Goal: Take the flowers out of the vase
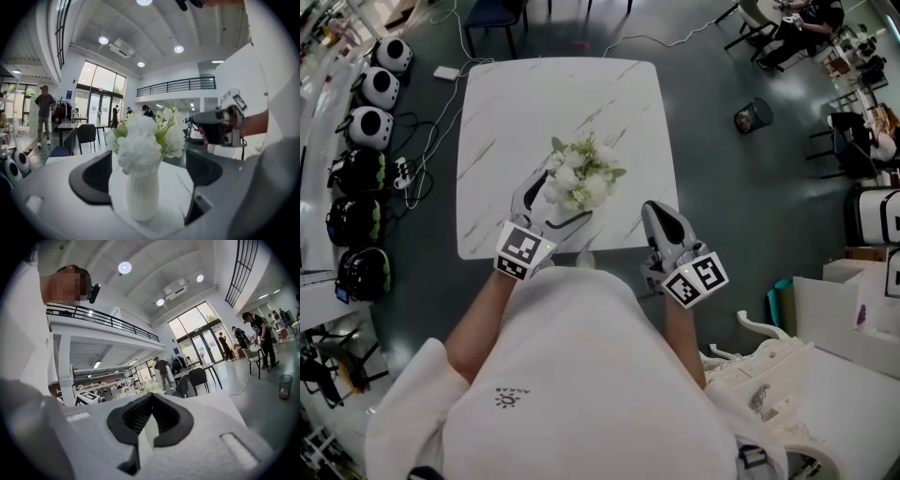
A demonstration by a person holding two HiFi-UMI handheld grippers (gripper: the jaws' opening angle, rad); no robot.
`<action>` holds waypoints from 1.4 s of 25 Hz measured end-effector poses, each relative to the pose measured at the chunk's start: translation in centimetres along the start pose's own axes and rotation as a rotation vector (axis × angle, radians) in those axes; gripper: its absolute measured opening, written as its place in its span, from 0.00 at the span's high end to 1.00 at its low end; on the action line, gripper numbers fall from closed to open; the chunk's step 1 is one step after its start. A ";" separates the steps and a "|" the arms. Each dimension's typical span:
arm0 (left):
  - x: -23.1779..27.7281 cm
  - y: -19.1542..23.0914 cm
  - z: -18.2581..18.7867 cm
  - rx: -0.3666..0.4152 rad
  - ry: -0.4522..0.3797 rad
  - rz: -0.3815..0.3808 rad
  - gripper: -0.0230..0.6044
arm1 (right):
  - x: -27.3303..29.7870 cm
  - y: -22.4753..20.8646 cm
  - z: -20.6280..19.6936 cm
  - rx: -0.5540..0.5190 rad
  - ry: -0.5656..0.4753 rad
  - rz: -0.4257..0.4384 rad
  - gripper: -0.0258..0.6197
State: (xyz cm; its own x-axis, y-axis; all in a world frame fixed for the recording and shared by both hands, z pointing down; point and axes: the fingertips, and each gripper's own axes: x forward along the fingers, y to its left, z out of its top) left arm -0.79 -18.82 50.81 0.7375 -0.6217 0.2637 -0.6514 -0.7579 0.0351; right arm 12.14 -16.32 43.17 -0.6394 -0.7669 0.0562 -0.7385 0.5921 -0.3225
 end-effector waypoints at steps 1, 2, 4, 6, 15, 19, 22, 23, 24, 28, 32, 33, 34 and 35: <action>0.2 0.0 0.0 0.006 0.002 -0.004 0.22 | -0.1 -0.1 -0.1 0.001 0.001 -0.003 0.96; 0.3 0.0 0.1 0.010 0.005 -0.008 0.22 | -0.2 -0.2 -0.2 0.002 0.003 -0.006 0.96; 0.7 0.0 0.2 0.017 0.006 -0.014 0.22 | -0.4 -0.4 -0.3 0.004 0.007 -0.014 0.96; 1.1 0.0 0.4 0.020 0.004 -0.019 0.22 | -0.6 -0.6 -0.4 0.006 0.008 -0.020 0.96; 1.6 0.1 1.3 0.022 -0.017 -0.018 0.28 | -1.1 -1.2 -0.7 0.012 0.010 -0.038 0.96; 1.4 0.3 1.7 0.027 -0.029 -0.012 0.43 | -1.0 -1.4 -0.6 0.015 0.008 -0.040 0.96; 1.3 0.1 1.9 0.027 -0.037 -0.010 0.52 | -1.1 -1.4 -0.6 0.016 0.007 -0.035 0.96; 1.2 0.1 1.9 0.029 -0.040 -0.007 0.57 | -1.1 -1.3 -0.7 0.016 0.006 -0.032 0.96; 1.1 0.0 1.9 0.030 -0.044 -0.004 0.61 | -1.1 -1.2 -0.7 0.016 0.005 -0.030 0.96; 0.9 0.0 2.2 0.031 -0.054 0.002 0.70 | -0.9 -1.2 -0.7 0.017 0.005 -0.023 0.96; 0.7 0.3 2.4 0.023 -0.067 0.012 0.78 | -0.9 -1.3 -0.8 0.021 0.005 -0.022 0.96; 0.7 0.3 2.6 0.023 -0.071 0.014 0.79 | -0.9 -1.3 -0.8 0.022 0.005 -0.022 0.96; 0.6 0.3 2.8 0.024 -0.075 0.013 0.81 | -0.9 -1.2 -0.8 0.022 0.005 -0.022 0.96; 0.6 0.3 2.9 0.023 -0.080 0.012 0.82 | -1.0 -1.2 -0.8 0.023 0.005 -0.022 0.96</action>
State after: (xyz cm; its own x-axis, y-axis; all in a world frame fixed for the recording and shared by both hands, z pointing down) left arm -0.02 -20.03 48.18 0.7420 -0.6440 0.1866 -0.6568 -0.7540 0.0096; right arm 13.49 -16.09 44.22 -0.6238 -0.7785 0.0685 -0.7477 0.5690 -0.3424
